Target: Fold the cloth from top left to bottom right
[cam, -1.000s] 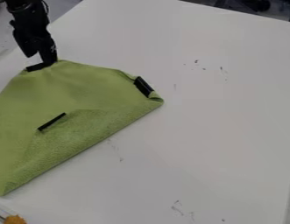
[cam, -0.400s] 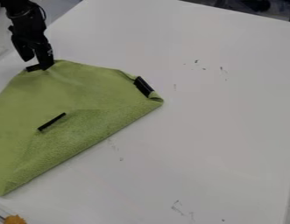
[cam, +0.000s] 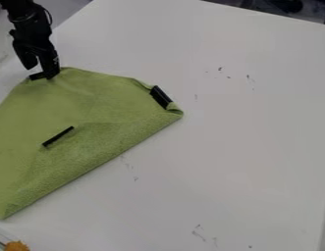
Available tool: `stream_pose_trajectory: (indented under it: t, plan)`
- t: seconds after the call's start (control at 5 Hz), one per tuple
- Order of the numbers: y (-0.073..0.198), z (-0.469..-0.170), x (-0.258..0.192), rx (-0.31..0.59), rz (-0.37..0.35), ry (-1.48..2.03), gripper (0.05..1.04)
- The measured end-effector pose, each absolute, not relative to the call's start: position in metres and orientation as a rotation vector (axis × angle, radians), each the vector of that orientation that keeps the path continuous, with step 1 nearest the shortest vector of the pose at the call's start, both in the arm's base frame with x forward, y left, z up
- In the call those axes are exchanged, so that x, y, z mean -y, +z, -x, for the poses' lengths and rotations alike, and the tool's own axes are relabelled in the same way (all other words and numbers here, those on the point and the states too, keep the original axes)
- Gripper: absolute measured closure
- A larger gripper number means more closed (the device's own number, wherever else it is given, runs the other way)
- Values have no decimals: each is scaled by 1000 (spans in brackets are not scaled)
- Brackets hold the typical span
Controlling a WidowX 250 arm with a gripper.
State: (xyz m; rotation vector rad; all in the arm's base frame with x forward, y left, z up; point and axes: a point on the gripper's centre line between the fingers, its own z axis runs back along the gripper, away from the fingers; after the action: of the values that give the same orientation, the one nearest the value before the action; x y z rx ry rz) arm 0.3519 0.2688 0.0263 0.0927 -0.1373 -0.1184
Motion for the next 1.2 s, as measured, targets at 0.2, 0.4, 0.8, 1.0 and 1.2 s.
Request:
stream_pose_trajectory:
  t: [0.2,0.4,0.8,1.0,1.2]
  plan:
    - [18,-352,-270,124,-100,-106,84]
    - [17,-355,-269,127,-119,-114,84]
    - [8,-354,-263,132,-106,-115,420]
    - [8,-354,-257,127,-102,-124,701]
    - [10,-352,-254,131,-109,-125,902]
